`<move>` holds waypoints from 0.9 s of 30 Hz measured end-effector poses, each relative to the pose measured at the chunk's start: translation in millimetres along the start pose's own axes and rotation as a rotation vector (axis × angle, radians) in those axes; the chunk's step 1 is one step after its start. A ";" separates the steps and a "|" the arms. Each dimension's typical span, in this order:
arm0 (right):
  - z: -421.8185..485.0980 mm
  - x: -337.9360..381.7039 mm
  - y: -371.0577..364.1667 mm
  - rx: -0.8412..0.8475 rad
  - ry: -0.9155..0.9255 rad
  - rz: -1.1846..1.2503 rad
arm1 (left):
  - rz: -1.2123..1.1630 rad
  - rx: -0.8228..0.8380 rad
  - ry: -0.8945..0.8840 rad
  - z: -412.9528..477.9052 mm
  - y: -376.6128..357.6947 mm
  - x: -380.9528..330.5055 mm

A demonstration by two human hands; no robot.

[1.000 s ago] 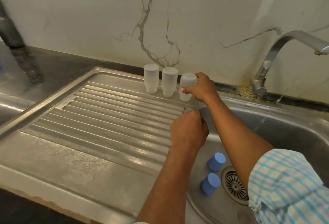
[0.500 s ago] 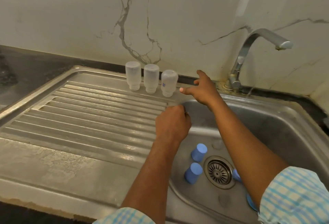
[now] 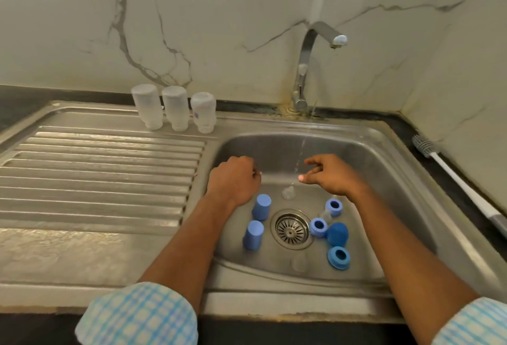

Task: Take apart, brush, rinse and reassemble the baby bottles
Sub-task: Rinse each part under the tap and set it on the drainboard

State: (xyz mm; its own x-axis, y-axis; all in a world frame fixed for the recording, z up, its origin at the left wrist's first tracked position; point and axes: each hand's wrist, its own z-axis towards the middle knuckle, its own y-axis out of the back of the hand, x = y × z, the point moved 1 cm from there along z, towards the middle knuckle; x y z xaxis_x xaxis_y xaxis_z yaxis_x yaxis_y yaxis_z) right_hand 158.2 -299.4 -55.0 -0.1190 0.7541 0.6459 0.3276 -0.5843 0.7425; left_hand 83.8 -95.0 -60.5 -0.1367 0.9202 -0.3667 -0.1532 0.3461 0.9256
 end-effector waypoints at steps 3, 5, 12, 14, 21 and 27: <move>19.8 -15.1 -12.0 0.029 -0.027 -0.113 | 0.041 0.032 -0.014 -1.9 -4.2 -5.7; 37.0 -20.2 -23.2 0.066 -0.030 -0.216 | 0.064 0.051 -0.034 -0.5 -7.9 -8.7; 88.1 -36.7 -65.4 0.116 0.001 -0.586 | 0.067 0.066 -0.037 10.2 -13.6 -2.0; 96.4 -42.1 -75.6 0.128 -0.008 -0.605 | 0.075 0.060 -0.040 13.2 -14.5 -0.1; 98.7 -56.0 -69.0 0.018 -0.136 -0.316 | 0.077 0.066 -0.043 12.5 -11.2 -1.7; 78.8 -48.4 -29.3 -0.119 -0.300 0.724 | -0.231 0.021 0.052 25.8 -12.3 -31.6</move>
State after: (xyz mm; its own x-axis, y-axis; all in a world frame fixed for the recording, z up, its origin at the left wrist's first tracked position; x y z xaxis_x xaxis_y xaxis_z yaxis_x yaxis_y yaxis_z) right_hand 228.1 -295.2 -122.0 0.3486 0.2131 0.9127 0.1230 -0.9758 0.1808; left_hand 115.3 -123.6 -57.9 -0.1509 0.8054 -0.5732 -0.1661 0.5509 0.8178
